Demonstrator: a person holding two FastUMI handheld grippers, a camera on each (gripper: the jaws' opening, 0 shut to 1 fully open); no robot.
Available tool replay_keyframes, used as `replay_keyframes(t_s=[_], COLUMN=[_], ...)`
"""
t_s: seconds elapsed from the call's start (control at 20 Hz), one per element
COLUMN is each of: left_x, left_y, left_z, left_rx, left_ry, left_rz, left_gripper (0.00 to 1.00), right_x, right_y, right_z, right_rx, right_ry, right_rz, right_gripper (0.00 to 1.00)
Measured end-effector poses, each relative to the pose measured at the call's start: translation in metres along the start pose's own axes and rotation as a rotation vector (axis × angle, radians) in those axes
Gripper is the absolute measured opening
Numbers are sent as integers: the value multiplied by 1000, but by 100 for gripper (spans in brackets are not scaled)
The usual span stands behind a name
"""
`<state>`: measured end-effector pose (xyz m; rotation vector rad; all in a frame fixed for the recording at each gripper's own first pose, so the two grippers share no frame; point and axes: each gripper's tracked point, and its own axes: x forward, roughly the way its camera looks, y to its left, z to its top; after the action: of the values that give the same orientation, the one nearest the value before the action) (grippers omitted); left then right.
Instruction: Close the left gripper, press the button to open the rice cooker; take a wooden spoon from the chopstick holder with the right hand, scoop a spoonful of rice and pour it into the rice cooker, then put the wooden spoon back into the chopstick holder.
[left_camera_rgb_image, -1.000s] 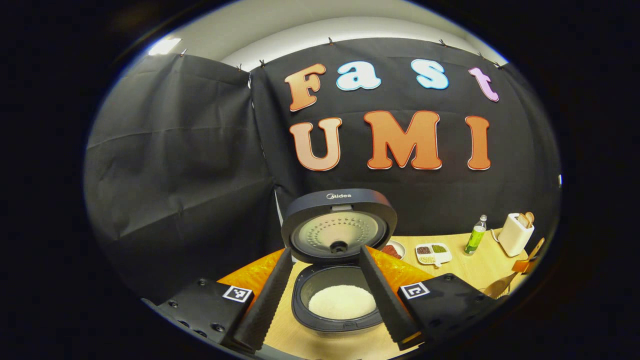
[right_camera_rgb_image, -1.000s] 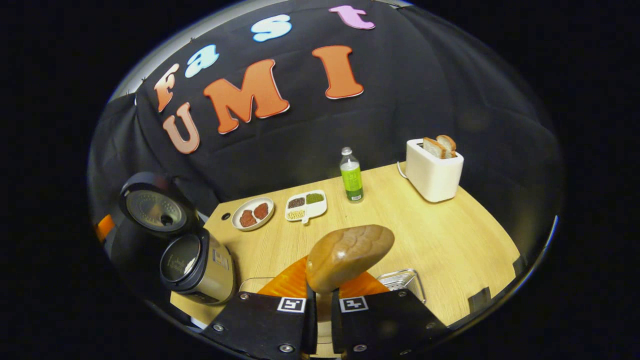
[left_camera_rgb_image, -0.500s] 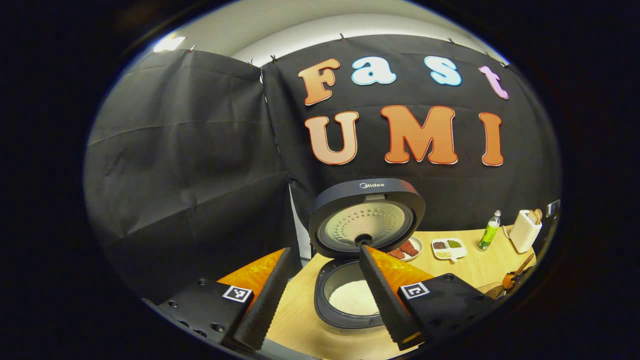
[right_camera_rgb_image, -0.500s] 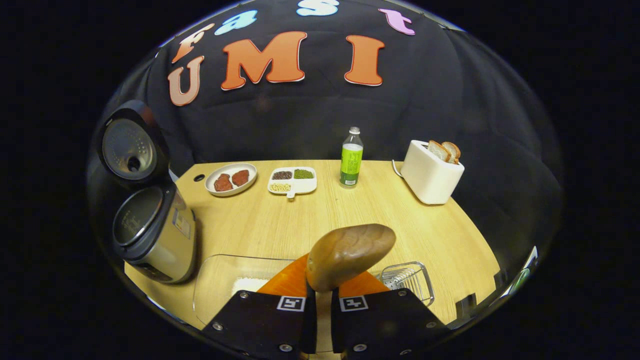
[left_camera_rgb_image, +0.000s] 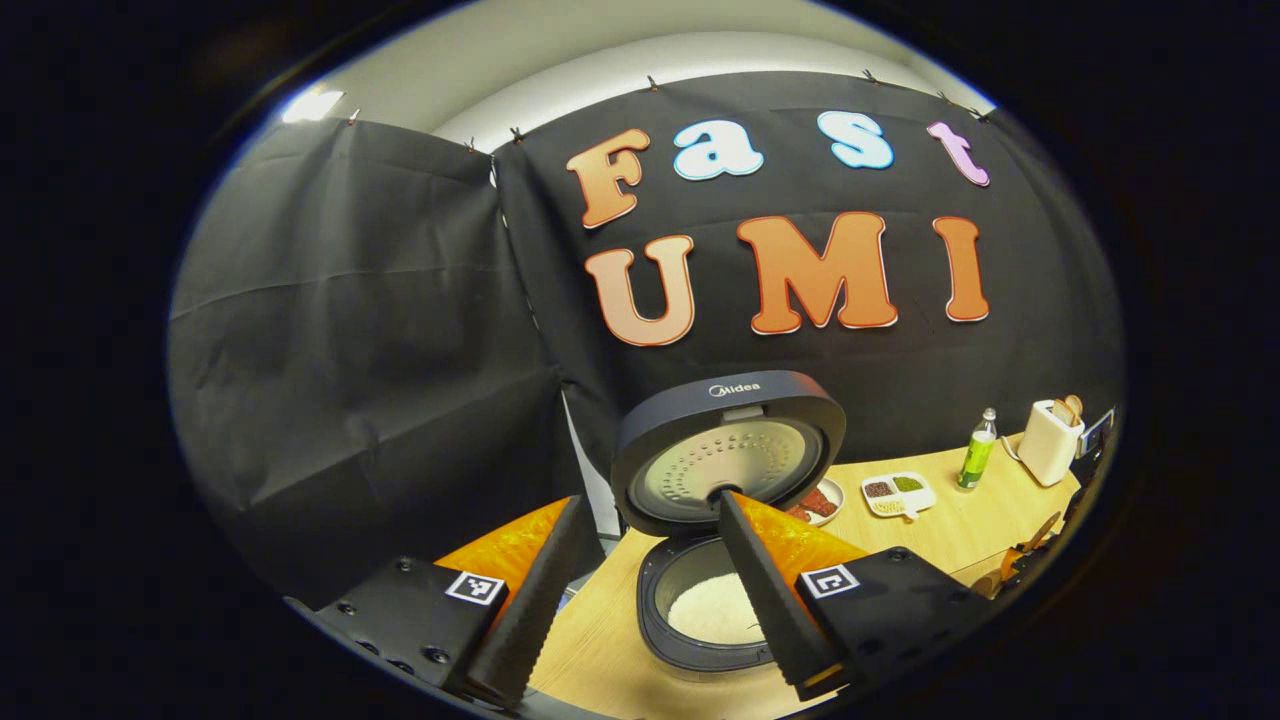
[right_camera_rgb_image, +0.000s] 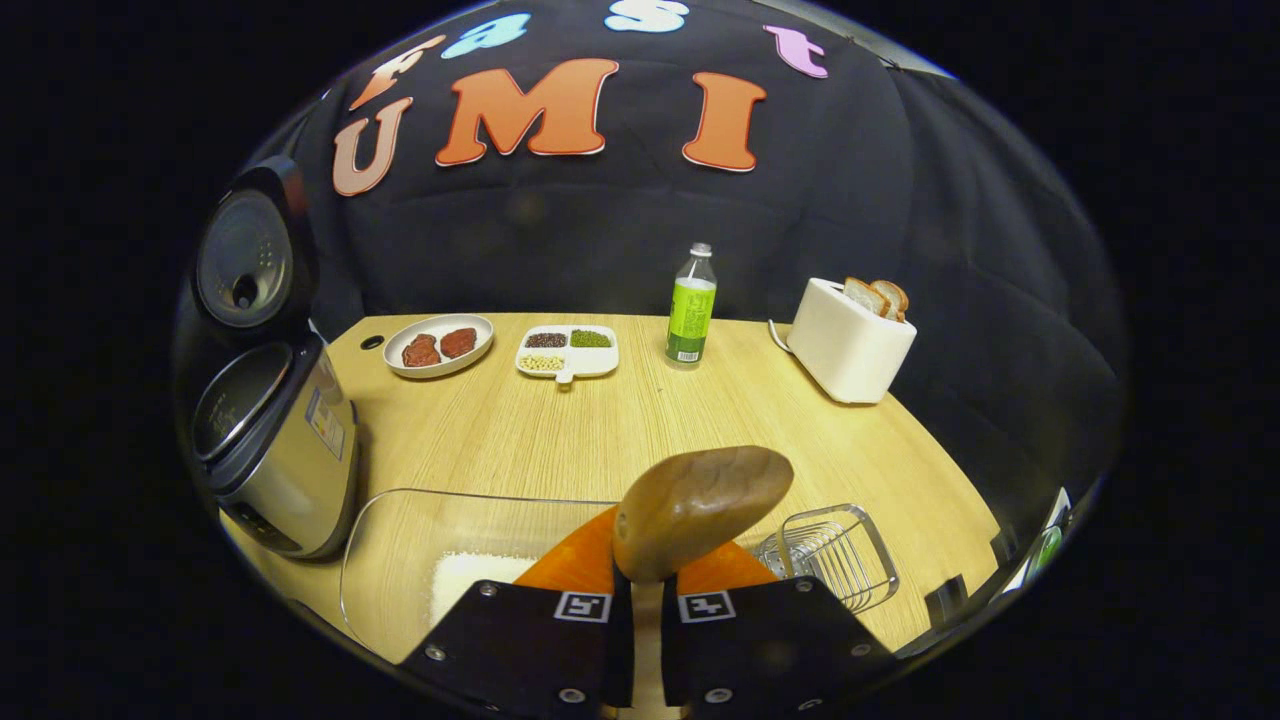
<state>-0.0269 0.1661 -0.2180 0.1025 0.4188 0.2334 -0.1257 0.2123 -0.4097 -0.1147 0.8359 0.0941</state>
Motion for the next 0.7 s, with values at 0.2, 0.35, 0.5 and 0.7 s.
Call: replay_keyframes(t_s=[0.2,0.35,0.5,0.7], left_x=[10,13,14,13], left_y=[-3,-4,1,12], left_z=[-9,-14,-17,-20], left_rx=[-11,-17,-16,-12], left_ry=[27,41,49,58], left_rz=[-32,-42,-35,-11], left_gripper=[92,92,92,92], right_x=[-3,-9,-16,-21], right_y=[12,24,46,75], right_z=[-6,-8,-15,-14], right_rx=[-20,0,107,135], right_ry=[-24,-29,-2,-7], right_rz=[-13,12,96,160], right_gripper=[9,8,8,8])
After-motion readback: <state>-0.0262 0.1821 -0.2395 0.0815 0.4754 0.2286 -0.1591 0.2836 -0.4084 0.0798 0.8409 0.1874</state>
